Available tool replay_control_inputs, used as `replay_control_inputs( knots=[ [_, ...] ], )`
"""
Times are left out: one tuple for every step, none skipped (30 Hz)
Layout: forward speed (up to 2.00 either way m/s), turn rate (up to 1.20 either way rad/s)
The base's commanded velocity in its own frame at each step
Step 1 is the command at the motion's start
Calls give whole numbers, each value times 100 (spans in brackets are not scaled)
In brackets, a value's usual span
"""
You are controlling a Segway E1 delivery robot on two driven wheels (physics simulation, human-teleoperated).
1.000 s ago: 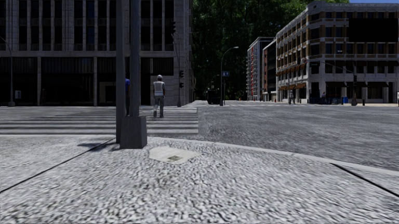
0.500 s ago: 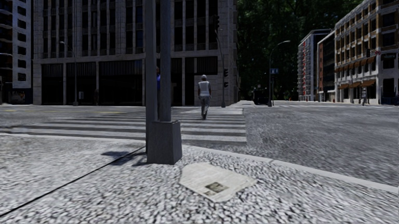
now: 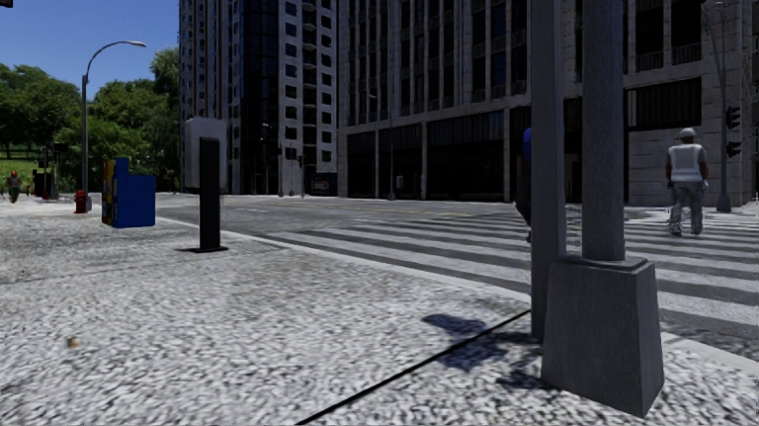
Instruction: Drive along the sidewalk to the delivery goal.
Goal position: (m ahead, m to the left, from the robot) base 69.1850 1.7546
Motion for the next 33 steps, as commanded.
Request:
replay_control_inputs(
  knots=[
    [177, 120],
    [177, 120],
    [177, 120],
    [177, 120],
    [177, 117],
    [177, 116],
    [178, 115],
    [185, 115],
    [195, 115],
    [195, 115],
    [200, 115],
    [200, 115],
    [200, 115],
    [200, 112],
    [200, 110],
    [200, 110],
    [200, 110],
    [200, 98],
    [200, 98],
    [200, 0],
    [200, 0],
    [200, 0],
    [200, 0],
    [200, 0],
    [200, 0],
    [200, 0],
    [200, 0],
    [200, 0],
    [200, 0],
    [200, 0],
    [200, 0],
    [200, 0],
    [200, 0]
  ],
)
